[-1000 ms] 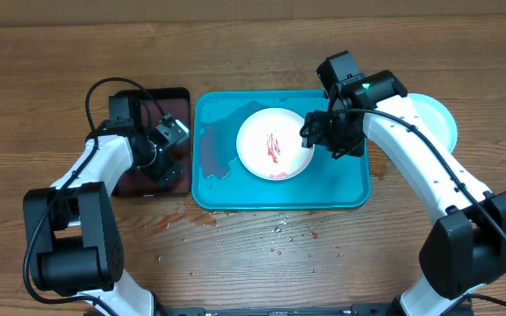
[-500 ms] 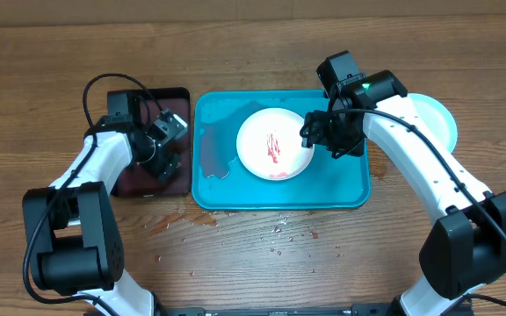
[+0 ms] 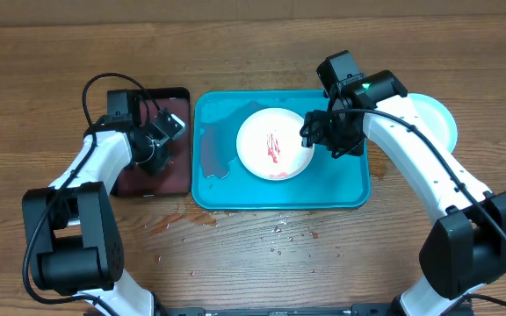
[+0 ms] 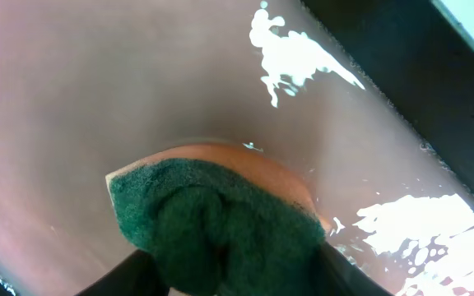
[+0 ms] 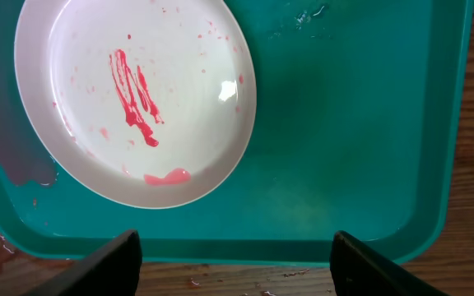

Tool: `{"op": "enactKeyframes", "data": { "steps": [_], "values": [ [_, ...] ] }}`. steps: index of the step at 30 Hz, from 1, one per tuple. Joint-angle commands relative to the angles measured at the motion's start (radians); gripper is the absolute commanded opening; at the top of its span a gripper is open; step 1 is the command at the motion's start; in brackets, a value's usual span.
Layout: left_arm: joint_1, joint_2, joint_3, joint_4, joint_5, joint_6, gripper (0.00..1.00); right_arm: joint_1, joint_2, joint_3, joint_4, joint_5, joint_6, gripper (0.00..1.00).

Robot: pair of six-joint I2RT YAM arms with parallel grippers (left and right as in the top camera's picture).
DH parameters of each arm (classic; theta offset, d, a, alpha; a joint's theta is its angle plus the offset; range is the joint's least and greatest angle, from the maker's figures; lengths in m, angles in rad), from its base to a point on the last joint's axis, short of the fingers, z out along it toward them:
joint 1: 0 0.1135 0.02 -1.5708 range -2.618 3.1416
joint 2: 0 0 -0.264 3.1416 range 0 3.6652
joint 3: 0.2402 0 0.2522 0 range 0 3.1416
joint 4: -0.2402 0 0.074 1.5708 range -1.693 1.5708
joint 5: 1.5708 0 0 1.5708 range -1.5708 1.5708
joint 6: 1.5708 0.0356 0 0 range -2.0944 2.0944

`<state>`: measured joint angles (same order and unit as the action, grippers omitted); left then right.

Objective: Clean dirty plates on tray and stack at the side
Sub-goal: 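Grasp the sponge in the black tray with the left gripper, then lift the sponge and bring it onto the white plate, right gripper holding rim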

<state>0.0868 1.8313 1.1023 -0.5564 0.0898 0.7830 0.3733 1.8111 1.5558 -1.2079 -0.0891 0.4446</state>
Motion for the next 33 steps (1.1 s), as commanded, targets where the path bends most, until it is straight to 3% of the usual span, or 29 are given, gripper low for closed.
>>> {"op": "enactKeyframes", "data": {
  "steps": [1, 8, 16, 33],
  "values": [
    [-0.002, 0.003, 0.023, 0.000, -0.004, -0.003, 0.38, 0.002, -0.016, 0.015, 0.002, 0.008, 0.000, 0.75],
    [-0.002, 0.003, 0.023, 0.000, -0.005, -0.011, 0.05, 0.002, -0.016, 0.015, 0.002, 0.008, 0.000, 0.75],
    [-0.002, 0.003, 0.027, 0.012, -0.013, -0.069, 0.04, 0.002, -0.016, 0.015, 0.002, 0.009, 0.000, 0.75],
    [-0.002, 0.003, 0.190, -0.055, -0.019, -0.389, 0.04, 0.002, -0.016, 0.014, 0.016, 0.009, -0.001, 0.75]
  ]
}}
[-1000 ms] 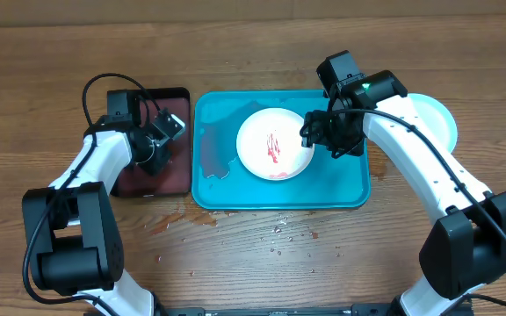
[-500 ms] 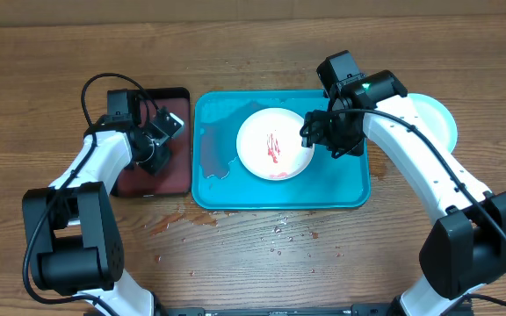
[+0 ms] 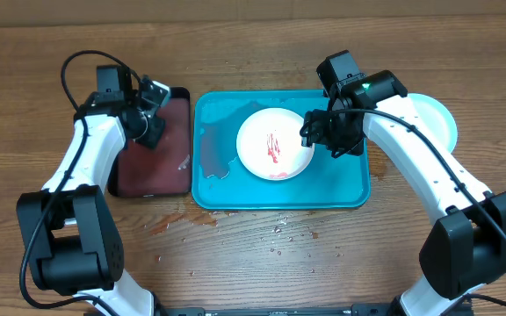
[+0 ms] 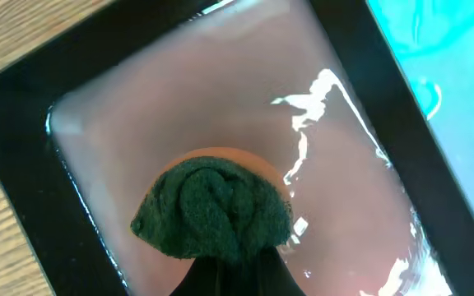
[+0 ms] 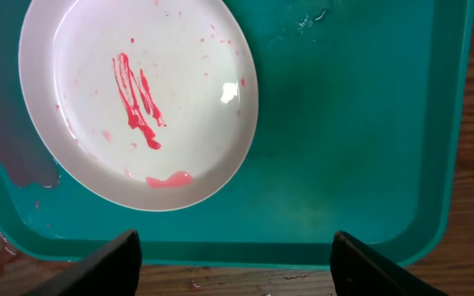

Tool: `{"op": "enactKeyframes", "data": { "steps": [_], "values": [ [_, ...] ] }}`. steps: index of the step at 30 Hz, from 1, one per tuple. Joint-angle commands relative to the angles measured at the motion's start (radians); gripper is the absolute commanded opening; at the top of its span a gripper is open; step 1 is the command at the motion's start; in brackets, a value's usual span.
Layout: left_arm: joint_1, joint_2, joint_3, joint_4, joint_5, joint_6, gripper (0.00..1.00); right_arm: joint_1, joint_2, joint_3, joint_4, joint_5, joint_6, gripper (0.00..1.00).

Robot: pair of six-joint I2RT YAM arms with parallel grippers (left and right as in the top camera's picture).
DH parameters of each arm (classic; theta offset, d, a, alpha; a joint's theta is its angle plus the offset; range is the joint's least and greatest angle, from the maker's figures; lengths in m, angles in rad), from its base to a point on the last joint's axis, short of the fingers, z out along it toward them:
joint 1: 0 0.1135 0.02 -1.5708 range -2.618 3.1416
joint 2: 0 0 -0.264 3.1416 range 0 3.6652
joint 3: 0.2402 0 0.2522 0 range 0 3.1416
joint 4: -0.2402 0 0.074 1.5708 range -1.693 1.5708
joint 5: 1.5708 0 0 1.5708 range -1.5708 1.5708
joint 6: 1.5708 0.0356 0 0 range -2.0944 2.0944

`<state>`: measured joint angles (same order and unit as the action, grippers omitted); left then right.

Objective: Clean dirty plates on tray and stack at the side
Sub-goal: 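Lift the sponge and bring it onto the white plate, right gripper holding rim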

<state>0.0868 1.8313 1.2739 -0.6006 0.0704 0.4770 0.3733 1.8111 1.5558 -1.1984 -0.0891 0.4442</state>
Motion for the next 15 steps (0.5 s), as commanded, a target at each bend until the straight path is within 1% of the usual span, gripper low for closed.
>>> {"op": "enactKeyframes", "data": {
  "steps": [1, 5, 8, 11, 15],
  "values": [
    [-0.002, 0.003, 0.018, -0.017, 0.000, -0.094, 0.04, 0.002, -0.016, 0.014, 0.009, 0.010, 0.000, 0.75],
    [-0.002, 0.003, 0.018, -0.014, 0.000, -0.145, 0.04, 0.001, -0.014, 0.014, 0.035, 0.063, -0.004, 0.75],
    [-0.005, -0.002, 0.021, -0.036, 0.002, -0.195, 0.04, 0.000, -0.014, 0.014, 0.045, 0.066, -0.005, 0.75],
    [-0.010, -0.005, 0.020, -0.065, 0.002, -0.216, 0.04, 0.000, -0.014, 0.014, 0.044, 0.072, -0.013, 0.75],
    [-0.009, -0.013, 0.021, -0.090, 0.001, -0.241, 0.04, -0.003, -0.014, 0.013, 0.047, 0.072, -0.060, 0.75]
  ]
}}
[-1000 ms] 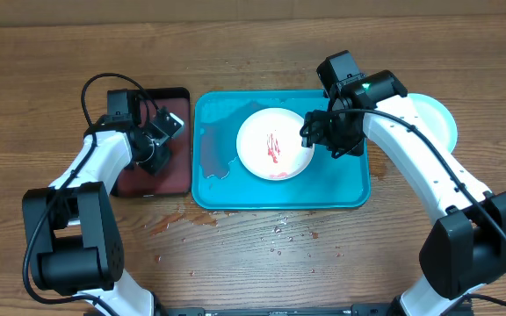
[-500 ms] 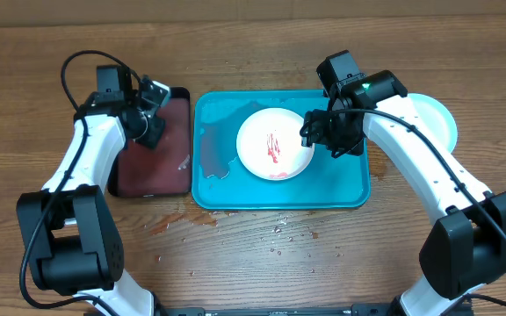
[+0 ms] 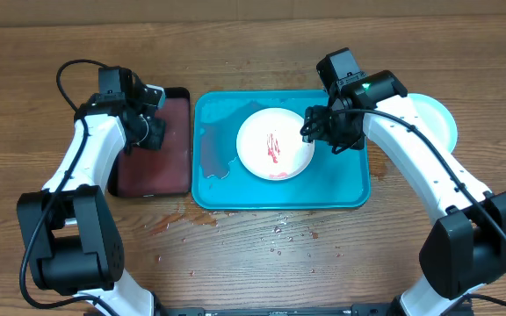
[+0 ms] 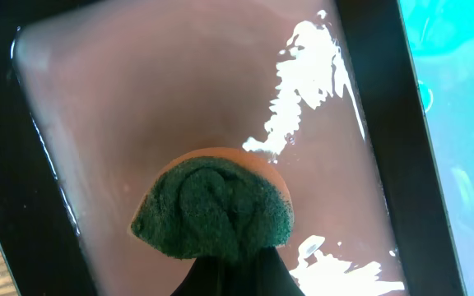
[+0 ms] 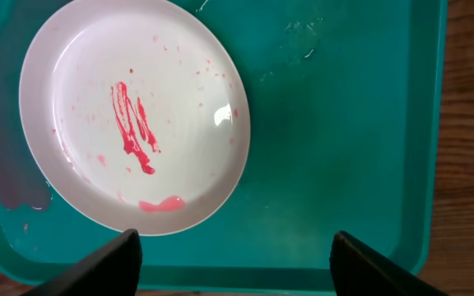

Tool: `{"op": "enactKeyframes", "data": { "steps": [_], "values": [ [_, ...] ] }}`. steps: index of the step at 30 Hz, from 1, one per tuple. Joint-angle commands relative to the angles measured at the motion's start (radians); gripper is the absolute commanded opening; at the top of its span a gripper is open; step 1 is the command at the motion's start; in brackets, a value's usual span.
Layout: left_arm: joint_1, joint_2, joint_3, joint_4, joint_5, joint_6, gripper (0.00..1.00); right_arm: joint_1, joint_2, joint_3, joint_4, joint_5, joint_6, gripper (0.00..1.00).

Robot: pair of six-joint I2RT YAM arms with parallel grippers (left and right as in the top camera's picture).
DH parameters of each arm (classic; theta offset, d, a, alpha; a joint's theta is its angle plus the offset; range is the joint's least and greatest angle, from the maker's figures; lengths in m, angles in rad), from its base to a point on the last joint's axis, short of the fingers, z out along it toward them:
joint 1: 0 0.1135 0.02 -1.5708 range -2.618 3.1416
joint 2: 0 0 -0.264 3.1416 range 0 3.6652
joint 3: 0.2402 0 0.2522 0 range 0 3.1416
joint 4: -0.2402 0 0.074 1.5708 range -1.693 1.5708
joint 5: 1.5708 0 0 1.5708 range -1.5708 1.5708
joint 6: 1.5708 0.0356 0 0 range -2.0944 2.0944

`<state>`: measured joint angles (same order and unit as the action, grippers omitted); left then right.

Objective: Clean dirty plates on tray and stack at the side
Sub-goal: 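Lift the sponge and bring it onto the white plate, right gripper holding rim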

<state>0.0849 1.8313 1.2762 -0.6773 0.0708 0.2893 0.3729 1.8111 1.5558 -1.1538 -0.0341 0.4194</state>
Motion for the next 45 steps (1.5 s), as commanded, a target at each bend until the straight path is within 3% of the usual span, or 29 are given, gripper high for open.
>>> {"op": "enactKeyframes", "data": {
  "steps": [1, 5, 8, 16, 19, 25, 32, 33, 38, 45],
  "values": [
    [-0.007, -0.014, 0.018, -0.019, 0.001, -0.062, 0.04, -0.003, -0.014, 0.010, 0.004, 0.018, -0.035, 0.75],
    [-0.007, -0.017, 0.019, -0.038, 0.001, -0.116, 0.04, -0.006, -0.013, -0.035, 0.045, 0.013, -0.069, 0.74],
    [-0.007, -0.031, 0.024, -0.066, 0.002, -0.143, 0.04, -0.007, -0.013, -0.090, 0.079, 0.011, -0.070, 0.64],
    [-0.007, -0.100, 0.024, -0.082, 0.033, -0.149, 0.04, -0.007, -0.005, -0.256, 0.283, 0.011, -0.076, 0.63],
    [-0.007, -0.121, 0.024, -0.085, 0.061, -0.164, 0.04, -0.007, 0.007, -0.299, 0.359, 0.012, -0.071, 0.57],
    [-0.007, -0.153, 0.024, -0.084, 0.064, -0.209, 0.04, -0.007, 0.069, -0.311, 0.449, 0.041, -0.049, 0.47],
    [-0.008, -0.161, 0.024, -0.097, 0.145, -0.217, 0.04, -0.006, 0.147, -0.311, 0.481, 0.043, -0.048, 0.45],
    [-0.008, -0.161, 0.024, -0.098, 0.149, -0.222, 0.04, -0.006, 0.154, -0.311, 0.481, 0.045, -0.039, 0.43],
    [-0.023, -0.161, 0.024, -0.104, 0.171, -0.238, 0.04, -0.006, 0.170, -0.311, 0.488, 0.051, -0.014, 0.07],
    [-0.144, -0.161, 0.024, -0.097, 0.174, -0.270, 0.04, 0.013, 0.170, -0.295, 0.465, 0.028, 0.097, 0.04]
  ]
}}
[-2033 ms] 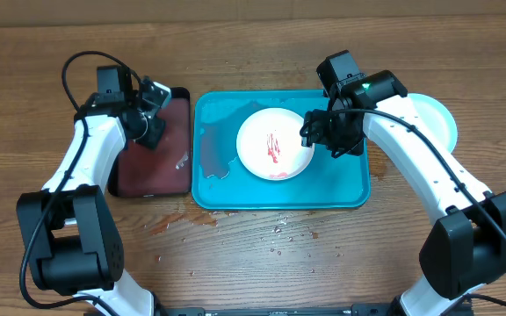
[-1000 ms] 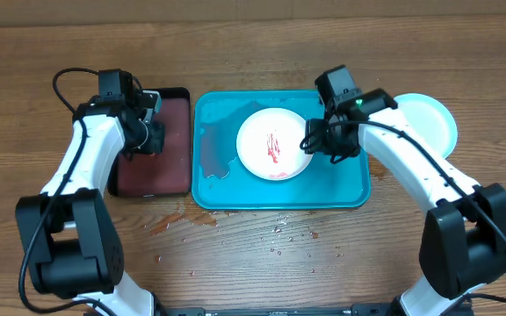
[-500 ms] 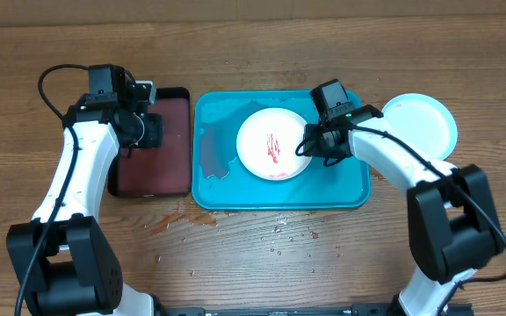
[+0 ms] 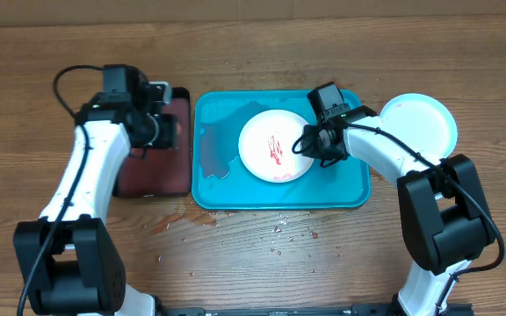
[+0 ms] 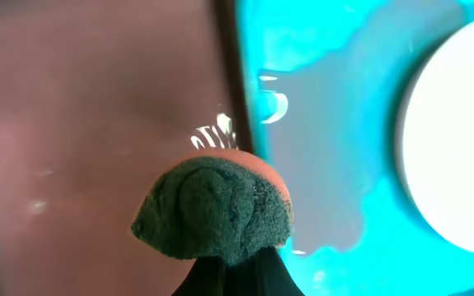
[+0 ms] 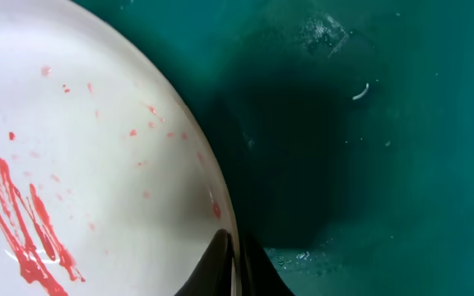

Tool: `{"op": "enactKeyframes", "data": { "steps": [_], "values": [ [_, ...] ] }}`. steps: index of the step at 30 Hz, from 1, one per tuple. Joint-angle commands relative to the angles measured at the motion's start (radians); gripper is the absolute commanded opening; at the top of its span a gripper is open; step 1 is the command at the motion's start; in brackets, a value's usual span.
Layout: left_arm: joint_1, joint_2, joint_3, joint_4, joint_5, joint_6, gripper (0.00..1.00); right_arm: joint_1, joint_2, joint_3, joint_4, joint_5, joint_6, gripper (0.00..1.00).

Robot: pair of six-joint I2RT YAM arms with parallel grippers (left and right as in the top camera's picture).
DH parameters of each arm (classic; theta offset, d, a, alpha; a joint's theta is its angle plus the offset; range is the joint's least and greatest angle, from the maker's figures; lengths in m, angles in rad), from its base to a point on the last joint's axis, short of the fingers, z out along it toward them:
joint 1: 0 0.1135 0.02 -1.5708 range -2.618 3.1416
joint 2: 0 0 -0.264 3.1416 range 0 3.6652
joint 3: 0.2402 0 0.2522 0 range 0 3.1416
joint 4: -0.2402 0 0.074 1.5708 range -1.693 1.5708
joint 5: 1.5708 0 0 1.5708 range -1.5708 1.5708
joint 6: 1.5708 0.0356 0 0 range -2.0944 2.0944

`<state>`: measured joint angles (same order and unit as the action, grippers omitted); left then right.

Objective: Clean dirty plates on tray and stack at the side
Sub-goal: 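Lift the sponge and bring it onto the white plate, right gripper holding rim, then scrub the red sauce on the white plate with the left-held sponge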

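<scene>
A white plate (image 4: 275, 146) smeared with red sauce lies in the teal tray (image 4: 341, 189). My right gripper (image 4: 308, 144) is shut on the plate's right rim (image 6: 220, 205), one finger on top and one under it. My left gripper (image 4: 167, 130) is shut on a green and orange sponge (image 5: 212, 210). It hangs over the right edge of the black basin (image 4: 152, 167) of reddish water, next to the tray's left wall. In the left wrist view the plate (image 5: 455, 148) shows at the right.
A clean white plate (image 4: 422, 123) rests on the wooden table to the right of the tray. A puddle of cloudy water (image 4: 216, 158) lies in the tray's left part. Water drops (image 4: 279, 233) speckle the table in front of the tray.
My right gripper has dropped from open above the tray's right part and shut on the dirty plate's right rim. My left gripper has moved right with the sponge, from over the basin to its right edge.
My left gripper held the sponge low in the basin's water, then higher over the basin, and now at the basin's edge beside the tray. My right gripper stayed open above the tray to the right of the plate, and now grips the plate's rim.
</scene>
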<state>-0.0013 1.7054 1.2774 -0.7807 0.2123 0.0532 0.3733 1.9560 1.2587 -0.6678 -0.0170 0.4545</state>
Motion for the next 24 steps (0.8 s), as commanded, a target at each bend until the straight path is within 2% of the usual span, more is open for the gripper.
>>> {"op": "enactKeyframes", "data": {
  "steps": [1, 8, 14, 18, 24],
  "values": [
    [-0.081, -0.035, 0.023, 0.010, 0.032, -0.038, 0.04, 0.020, 0.025, 0.007, -0.023, 0.007, 0.079, 0.04],
    [-0.241, -0.031, 0.020, 0.084, 0.033, -0.153, 0.04, 0.064, 0.025, 0.027, -0.004, -0.011, 0.197, 0.04],
    [-0.362, 0.008, 0.019, 0.163, 0.014, -0.214, 0.04, 0.080, 0.025, 0.027, 0.027, -0.045, 0.206, 0.04],
    [-0.407, 0.059, 0.019, 0.172, -0.047, -0.273, 0.04, 0.079, 0.025, 0.027, 0.028, -0.045, 0.209, 0.04],
    [-0.423, 0.133, 0.019, 0.172, -0.044, -0.294, 0.04, 0.079, 0.025, 0.027, 0.028, -0.045, 0.209, 0.04]
  ]
}}
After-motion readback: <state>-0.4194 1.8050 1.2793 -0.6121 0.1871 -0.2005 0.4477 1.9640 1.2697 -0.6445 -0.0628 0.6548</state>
